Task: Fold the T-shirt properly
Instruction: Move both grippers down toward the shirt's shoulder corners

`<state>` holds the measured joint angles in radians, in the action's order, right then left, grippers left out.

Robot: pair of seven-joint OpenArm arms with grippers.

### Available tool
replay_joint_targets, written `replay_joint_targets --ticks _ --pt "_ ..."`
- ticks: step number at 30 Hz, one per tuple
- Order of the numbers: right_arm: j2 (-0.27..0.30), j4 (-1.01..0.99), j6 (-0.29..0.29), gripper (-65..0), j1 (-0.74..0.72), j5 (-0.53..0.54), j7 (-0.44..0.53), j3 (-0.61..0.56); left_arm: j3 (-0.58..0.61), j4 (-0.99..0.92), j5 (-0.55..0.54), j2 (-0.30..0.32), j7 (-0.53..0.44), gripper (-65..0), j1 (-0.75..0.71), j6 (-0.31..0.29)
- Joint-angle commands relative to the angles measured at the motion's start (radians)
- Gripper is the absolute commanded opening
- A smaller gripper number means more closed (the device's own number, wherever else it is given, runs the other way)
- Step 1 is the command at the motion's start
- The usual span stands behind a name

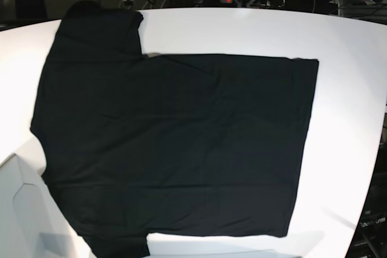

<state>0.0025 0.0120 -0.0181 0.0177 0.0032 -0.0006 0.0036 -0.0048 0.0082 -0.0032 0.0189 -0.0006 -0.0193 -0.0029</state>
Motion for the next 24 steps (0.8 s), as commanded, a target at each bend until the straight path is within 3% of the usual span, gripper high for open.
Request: replay_joint_targets --ticks 1,24 --pt "0.000 -0.001 0.023 -65.0 0.001 -0.006 0.000 0.000 -0.001 0.002 0.004 0.000 0.001 -65.0 -0.005 0.008" --pt "0.004 0.116 0.023 -65.0 0.086 -0.006 -0.009 -0.003 0.004 0.002 0.009 0.002 0.004 -65.0 -0.037 0.007"
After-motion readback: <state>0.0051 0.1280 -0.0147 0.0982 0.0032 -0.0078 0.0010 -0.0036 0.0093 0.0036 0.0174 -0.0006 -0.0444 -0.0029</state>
